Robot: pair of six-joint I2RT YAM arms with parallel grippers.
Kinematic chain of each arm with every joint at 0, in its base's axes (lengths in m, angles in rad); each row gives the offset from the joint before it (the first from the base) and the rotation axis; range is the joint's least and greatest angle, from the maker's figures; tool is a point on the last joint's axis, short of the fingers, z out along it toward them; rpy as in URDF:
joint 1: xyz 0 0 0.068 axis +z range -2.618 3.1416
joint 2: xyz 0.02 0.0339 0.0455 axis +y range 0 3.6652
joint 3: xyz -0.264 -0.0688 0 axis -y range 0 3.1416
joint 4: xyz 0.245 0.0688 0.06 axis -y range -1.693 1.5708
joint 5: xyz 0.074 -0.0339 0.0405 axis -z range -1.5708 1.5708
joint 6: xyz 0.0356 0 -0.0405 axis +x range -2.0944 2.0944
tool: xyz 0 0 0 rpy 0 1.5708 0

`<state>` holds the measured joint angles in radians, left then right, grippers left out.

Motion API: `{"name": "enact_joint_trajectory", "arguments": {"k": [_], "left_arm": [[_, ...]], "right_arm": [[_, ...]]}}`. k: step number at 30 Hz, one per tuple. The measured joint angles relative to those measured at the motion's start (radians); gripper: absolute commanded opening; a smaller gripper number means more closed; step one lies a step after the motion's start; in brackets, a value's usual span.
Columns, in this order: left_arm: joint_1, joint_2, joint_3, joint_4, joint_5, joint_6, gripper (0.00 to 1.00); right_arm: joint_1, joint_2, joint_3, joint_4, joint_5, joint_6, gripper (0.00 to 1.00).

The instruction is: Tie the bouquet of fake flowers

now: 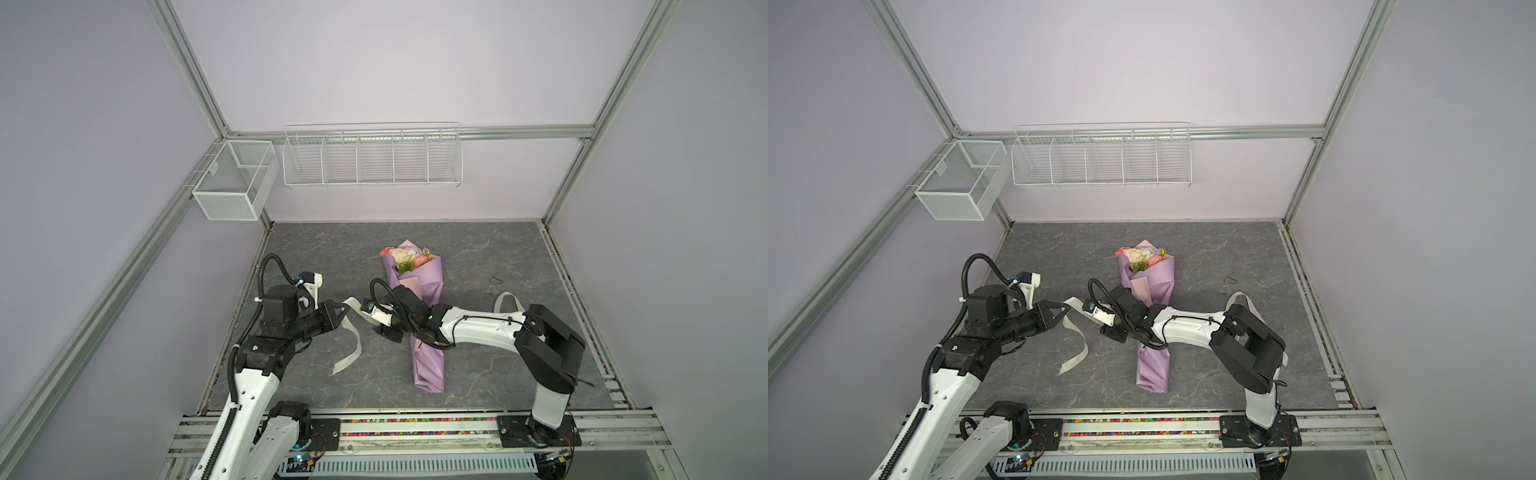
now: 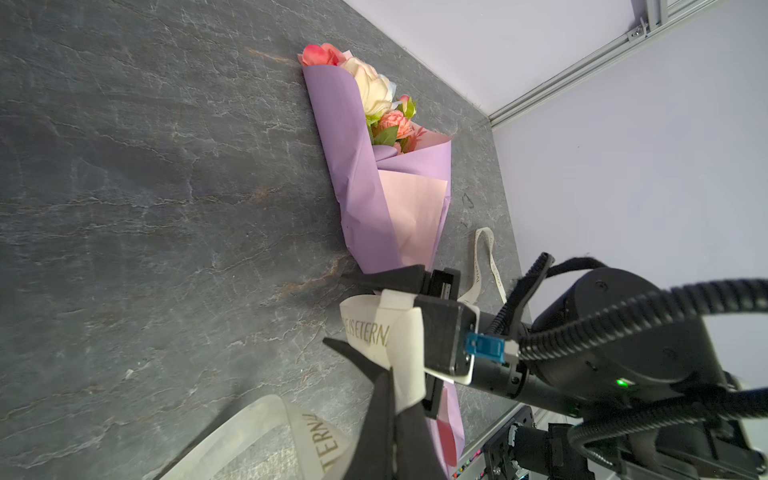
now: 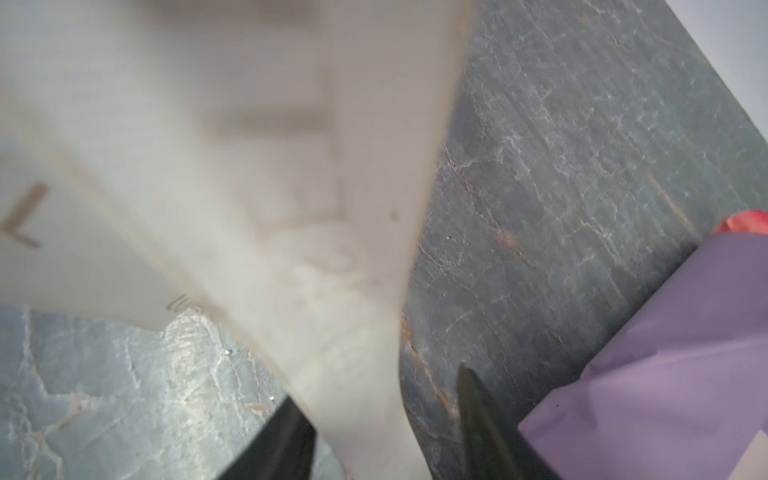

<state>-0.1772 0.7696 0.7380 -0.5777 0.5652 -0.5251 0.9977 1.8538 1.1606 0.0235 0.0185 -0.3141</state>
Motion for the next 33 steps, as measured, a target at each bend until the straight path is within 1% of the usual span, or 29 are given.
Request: {"name": "enact_joint_trajectory", "arguments": {"k": [5,6,9,10,11,12,13,14,15,16,18,19,27,30,33], "left_arm": [[0.000,0.000,0.000,-0.027,-0.026,0.011,0.00],[0.000,0.000,0.000,-0.030,-0.029,0.014,0.00],[0.000,0.000,-0.002,-0.033,-0.029,0.021,0.00],[0.000,0.000,-0.005,-0.032,-0.029,0.024,0.04],[0.000,0.000,-0.010,-0.030,-0.027,0.028,0.11],[0.000,0.001,-0.018,-0.026,-0.026,0.035,0.21],[-0.001,0.002,-0.026,-0.026,-0.025,0.039,0.16],[-0.003,0.004,-0.034,-0.030,-0.028,0.042,0.09],[-0.008,0.008,-0.042,-0.032,-0.033,0.045,0.12],[-0.018,0.013,-0.047,-0.034,-0.039,0.054,0.20],[-0.059,0.027,-0.050,-0.039,-0.061,0.064,0.40],[-0.087,0.035,-0.050,-0.042,-0.081,0.069,0.45],[-0.289,0.145,-0.050,-0.016,-0.190,0.097,0.51],[-0.349,0.171,-0.050,0.039,-0.215,0.116,0.54],[-0.386,0.203,-0.050,0.121,-0.223,0.146,0.54]], "right_arm": [[0.000,-0.035,-0.058,0.058,0.029,0.010,0.07],[-0.001,-0.051,-0.077,0.060,0.034,0.013,0.07],[-0.003,-0.107,-0.124,0.064,0.050,0.027,0.07],[-0.006,-0.131,-0.140,0.069,0.056,0.032,0.07],[-0.008,-0.151,-0.153,0.074,0.061,0.037,0.07],[-0.013,-0.176,-0.167,0.079,0.065,0.043,0.07],[-0.018,-0.200,-0.180,0.085,0.069,0.049,0.07],[-0.023,-0.218,-0.191,0.091,0.071,0.055,0.07],[-0.030,-0.241,-0.204,0.098,0.072,0.061,0.07],[-0.037,-0.260,-0.216,0.104,0.071,0.068,0.07],[-0.051,-0.293,-0.239,0.109,0.071,0.078,0.07],[-0.059,-0.307,-0.249,0.110,0.071,0.081,0.07],[-0.105,-0.384,-0.349,0.139,0.051,0.083,0.08],[-0.120,-0.414,-0.374,0.157,0.033,0.084,0.08],[-0.134,-0.430,-0.381,0.174,0.008,0.087,0.09]]}}
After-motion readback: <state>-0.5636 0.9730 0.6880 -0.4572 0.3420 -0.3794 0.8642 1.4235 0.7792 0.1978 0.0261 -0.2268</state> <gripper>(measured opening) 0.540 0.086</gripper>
